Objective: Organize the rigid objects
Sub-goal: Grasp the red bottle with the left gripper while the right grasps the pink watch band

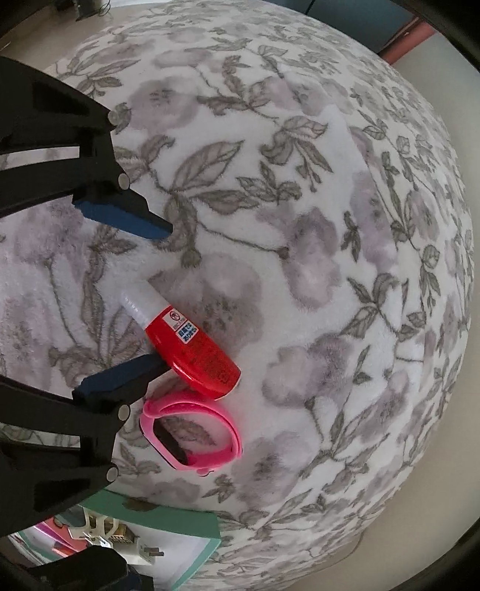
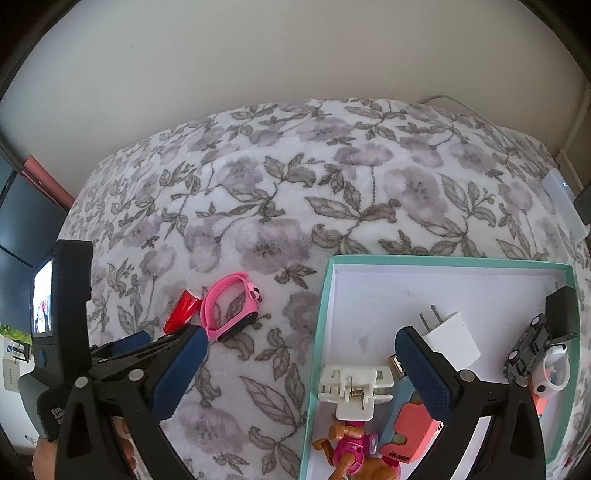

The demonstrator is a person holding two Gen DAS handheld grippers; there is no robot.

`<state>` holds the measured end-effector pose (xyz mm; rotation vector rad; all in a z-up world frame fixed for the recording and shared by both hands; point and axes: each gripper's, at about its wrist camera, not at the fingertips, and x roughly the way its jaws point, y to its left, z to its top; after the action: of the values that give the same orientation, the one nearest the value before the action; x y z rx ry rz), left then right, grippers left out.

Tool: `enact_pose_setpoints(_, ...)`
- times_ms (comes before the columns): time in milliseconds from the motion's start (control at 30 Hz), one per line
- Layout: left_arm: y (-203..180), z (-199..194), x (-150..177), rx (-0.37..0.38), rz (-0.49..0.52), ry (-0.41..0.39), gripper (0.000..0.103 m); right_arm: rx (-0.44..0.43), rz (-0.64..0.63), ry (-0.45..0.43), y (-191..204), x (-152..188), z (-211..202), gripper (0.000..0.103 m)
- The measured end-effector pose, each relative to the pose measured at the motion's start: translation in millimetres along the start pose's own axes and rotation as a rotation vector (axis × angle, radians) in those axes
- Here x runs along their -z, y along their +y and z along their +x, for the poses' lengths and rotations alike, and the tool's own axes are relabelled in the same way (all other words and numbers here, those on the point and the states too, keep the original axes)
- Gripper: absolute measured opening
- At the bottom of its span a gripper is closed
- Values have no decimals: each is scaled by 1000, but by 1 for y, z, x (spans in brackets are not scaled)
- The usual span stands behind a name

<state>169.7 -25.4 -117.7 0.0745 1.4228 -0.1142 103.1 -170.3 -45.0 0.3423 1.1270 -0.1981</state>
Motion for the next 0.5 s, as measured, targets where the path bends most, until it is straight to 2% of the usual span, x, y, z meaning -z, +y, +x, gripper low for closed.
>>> enact_pose_setpoints(67,1,-2,-1,11,-3,-9,54,1,-4,2,2,0,2,103)
enact_pose_setpoints(200,9,-4,-4,33,-12,-16,43,5,-18,3,5,0,4,103)
enact_pose_setpoints(500,51,-11,-21,127,-92,-7,40,-5,-58,14,17,-3,15,101)
